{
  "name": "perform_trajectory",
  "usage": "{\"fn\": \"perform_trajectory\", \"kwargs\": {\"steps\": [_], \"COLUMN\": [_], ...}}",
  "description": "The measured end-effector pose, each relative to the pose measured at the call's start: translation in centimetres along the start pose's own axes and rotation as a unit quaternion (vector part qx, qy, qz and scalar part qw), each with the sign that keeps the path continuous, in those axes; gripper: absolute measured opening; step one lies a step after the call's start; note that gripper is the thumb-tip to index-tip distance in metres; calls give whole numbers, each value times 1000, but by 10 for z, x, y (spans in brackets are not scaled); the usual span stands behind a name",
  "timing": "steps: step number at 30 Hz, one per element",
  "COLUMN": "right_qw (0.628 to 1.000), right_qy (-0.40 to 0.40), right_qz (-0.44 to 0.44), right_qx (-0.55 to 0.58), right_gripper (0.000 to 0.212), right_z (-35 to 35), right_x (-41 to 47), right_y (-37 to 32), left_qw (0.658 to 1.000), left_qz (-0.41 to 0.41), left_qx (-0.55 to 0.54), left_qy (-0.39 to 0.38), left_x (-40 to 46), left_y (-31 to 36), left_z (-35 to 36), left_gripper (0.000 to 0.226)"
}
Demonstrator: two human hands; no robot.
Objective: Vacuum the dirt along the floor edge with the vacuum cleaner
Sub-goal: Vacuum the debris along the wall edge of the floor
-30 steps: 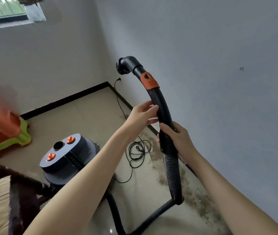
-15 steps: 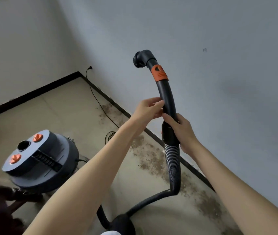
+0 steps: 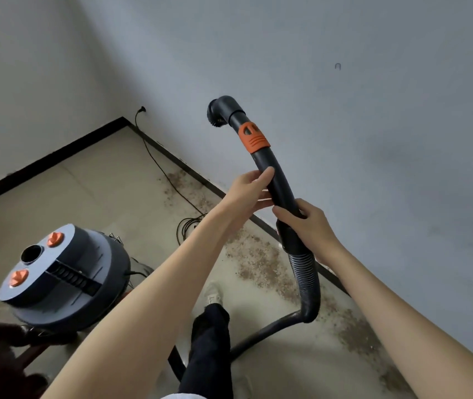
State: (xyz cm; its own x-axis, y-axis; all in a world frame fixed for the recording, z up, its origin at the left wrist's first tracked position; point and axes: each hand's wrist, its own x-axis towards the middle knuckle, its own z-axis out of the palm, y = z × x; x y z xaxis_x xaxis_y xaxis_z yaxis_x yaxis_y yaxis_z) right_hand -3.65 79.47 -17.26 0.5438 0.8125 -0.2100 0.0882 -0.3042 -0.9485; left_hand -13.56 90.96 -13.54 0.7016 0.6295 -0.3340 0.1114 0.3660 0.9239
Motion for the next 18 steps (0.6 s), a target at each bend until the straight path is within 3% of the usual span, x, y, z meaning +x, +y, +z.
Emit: {"fn": "perform_trajectory", "kwargs": {"steps": [5,18], "right_qw": [999,990], "right_qy": [-14,45], "right_qz": [10,75], "right_qx": [-47,-106], "right_gripper": [24,33], "right_z": [-10,16], "right_x": [15,58], "right_y": [-3,-16], "left_qw": [997,980], "left_qz": [-29,-121], "left_qx": [-70,-128], "left_qy": [-28,-93], "left_x": [26,96], "left_y": [12,13], "left_z": [-10,-48], "left_gripper": [39,28]}}
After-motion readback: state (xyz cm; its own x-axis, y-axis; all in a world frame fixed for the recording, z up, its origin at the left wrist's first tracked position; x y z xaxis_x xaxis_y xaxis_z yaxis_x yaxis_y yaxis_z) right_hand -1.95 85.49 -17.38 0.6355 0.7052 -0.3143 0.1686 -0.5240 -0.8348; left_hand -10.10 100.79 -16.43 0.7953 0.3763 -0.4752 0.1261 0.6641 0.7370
